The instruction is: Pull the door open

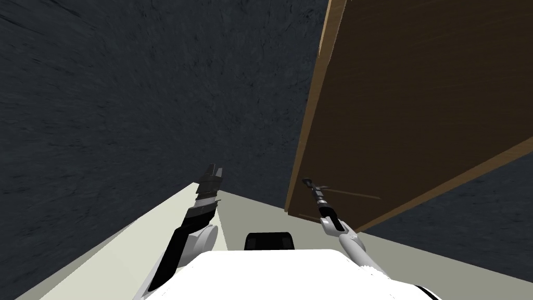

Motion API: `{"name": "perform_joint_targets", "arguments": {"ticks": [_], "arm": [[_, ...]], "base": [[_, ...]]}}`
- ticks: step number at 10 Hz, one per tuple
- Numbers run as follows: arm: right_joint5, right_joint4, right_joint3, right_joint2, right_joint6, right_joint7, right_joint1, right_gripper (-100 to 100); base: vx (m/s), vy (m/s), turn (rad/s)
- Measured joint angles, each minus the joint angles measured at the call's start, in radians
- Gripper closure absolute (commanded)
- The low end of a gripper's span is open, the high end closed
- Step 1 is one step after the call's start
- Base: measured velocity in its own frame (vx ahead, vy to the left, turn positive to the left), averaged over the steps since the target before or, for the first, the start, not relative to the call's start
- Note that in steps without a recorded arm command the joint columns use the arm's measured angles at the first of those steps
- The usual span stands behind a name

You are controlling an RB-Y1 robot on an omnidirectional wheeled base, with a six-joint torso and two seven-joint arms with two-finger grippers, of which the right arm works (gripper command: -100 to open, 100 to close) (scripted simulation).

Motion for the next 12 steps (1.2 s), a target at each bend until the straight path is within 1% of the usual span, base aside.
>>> {"name": "perform_joint_targets", "arguments": {"ticks": [1,2,3,5,7,8,9,10,12], "arm": [[0.003,-0.006,0.008,-0.006,-0.003,-0.011,0.005,100],[0.007,0.001,0.017,-0.013,-0.013,-0.022,0.006,100],[0.011,0.0,0.028,-0.02,-0.022,-0.034,0.014,100],[0.02,-0.007,0.052,-0.04,-0.038,-0.066,0.035,100],[0.03,-0.006,0.078,-0.061,-0.057,-0.099,0.049,100],[0.034,-0.006,0.088,-0.069,-0.066,-0.113,0.052,100],[0.035,-0.004,0.091,-0.068,-0.066,-0.116,0.055,100],[0.039,0.005,0.1,-0.077,-0.08,-0.127,0.059,100],[0.046,-0.009,0.115,-0.093,-0.101,-0.149,0.077,100]], "base": [[-0.189,-0.057,0.121],[-0.217,-0.064,0.135],[-0.236,-0.051,0.149],[-0.238,-0.076,0.162],[-0.241,-0.064,0.143],[-0.109,-0.026,0.028],[-0.134,-0.045,0.107],[-0.176,-0.056,0.126],[-0.217,-0.086,0.115]]}}
